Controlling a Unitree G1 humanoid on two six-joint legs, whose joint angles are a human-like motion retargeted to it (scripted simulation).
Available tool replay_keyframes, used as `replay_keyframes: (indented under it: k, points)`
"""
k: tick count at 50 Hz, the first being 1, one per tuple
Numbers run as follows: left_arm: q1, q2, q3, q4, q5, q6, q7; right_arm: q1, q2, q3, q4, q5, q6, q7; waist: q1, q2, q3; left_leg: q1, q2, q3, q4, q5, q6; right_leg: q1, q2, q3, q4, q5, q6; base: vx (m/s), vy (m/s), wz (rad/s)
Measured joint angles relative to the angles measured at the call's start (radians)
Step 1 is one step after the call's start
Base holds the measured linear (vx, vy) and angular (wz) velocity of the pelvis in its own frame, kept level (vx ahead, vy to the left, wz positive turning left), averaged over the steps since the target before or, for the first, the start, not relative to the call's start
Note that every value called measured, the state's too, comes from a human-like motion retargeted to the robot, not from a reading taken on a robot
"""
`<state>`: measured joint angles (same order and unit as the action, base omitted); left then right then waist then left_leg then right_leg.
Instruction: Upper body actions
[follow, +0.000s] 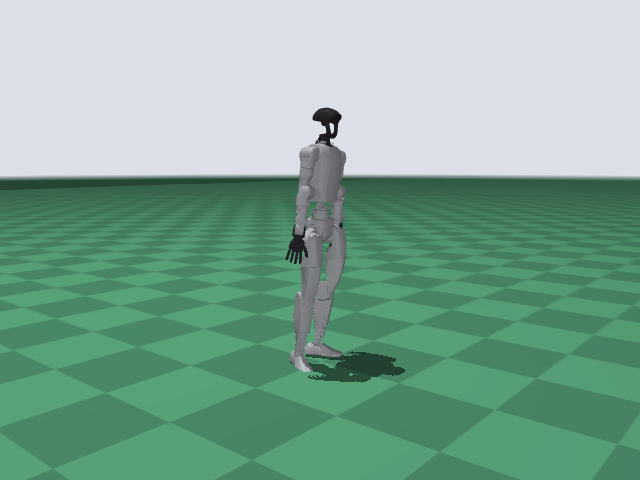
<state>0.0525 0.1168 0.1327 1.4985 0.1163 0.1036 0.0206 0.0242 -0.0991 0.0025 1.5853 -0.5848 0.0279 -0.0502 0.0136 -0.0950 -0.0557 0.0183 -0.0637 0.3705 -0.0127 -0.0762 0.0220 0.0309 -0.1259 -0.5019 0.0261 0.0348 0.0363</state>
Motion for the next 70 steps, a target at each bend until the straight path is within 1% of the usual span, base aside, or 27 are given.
replay_keyframes:
  k: [10, 23, 42, 53, 62, 67, 70]
  points:
    - [0.015, -0.016, -0.015, 0.009, 0.031, -0.010, -0.010, -0.003, -0.010, -0.021, 0.015, 0.017, 0.000, -0.005, -0.004, 0.010, -0.004, -0.004, 0.014, 0.007, 0.001, 0.003, -0.011, -0.002, 0.017, 0.006, -0.009, 0.006, -0.015, 0.00, 0.00, 0.00]
    - [0.041, -0.001, 0.001, 0.037, 0.053, -0.001, -0.012, 0.004, -0.007, -0.023, 0.014, 0.022, 0.000, -0.001, -0.006, 0.023, -0.003, -0.009, 0.032, 0.013, 0.002, 0.008, -0.022, -0.007, 0.035, 0.011, -0.011, 0.012, -0.033, 0.00, 0.00, 0.00]
    - [0.038, -0.013, 0.003, -0.001, 0.052, -0.012, -0.010, -0.001, -0.017, -0.035, 0.013, 0.018, 0.000, 0.002, -0.004, 0.015, -0.004, -0.027, 0.038, 0.022, 0.007, 0.014, -0.028, -0.018, 0.036, -0.003, -0.018, 0.031, -0.047, 0.00, 0.00, 0.00]
    - [0.044, -0.014, 0.010, -0.019, 0.057, -0.021, -0.013, -0.006, -0.028, -0.048, 0.020, 0.019, 0.002, -0.009, 0.003, 0.002, 0.006, -0.033, 0.009, 0.010, 0.008, 0.005, -0.008, -0.016, 0.012, -0.018, -0.022, 0.052, -0.039, 0.02, 0.06, 0.02]
    - [0.055, 0.001, 0.030, 0.011, 0.055, -0.015, -0.008, -0.010, -0.021, -0.052, 0.007, 0.013, -0.004, 0.000, 0.009, -0.012, 0.009, -0.041, -0.030, 0.009, 0.003, -0.012, 0.021, -0.034, -0.023, 0.004, -0.015, 0.077, -0.021, 0.05, 0.12, -0.05]
    - [0.049, 0.013, 0.037, 0.041, 0.044, -0.010, -0.005, -0.026, -0.016, -0.033, -0.014, 0.003, -0.010, 0.009, 0.020, -0.019, 0.035, -0.030, -0.037, 0.067, -0.006, -0.022, 0.034, -0.059, -0.031, 0.059, 0.007, 0.093, -0.016, 0.02, 0.09, -0.44]
    - [0.039, 0.020, 0.045, 0.050, 0.038, -0.009, -0.005, -0.054, -0.008, -0.012, -0.045, -0.013, -0.015, 0.014, 0.017, -0.020, 0.068, -0.018, -0.027, 0.127, -0.013, -0.028, 0.039, -0.089, -0.015, 0.110, 0.040, 0.098, -0.028, -0.11, 0.03, -0.81]
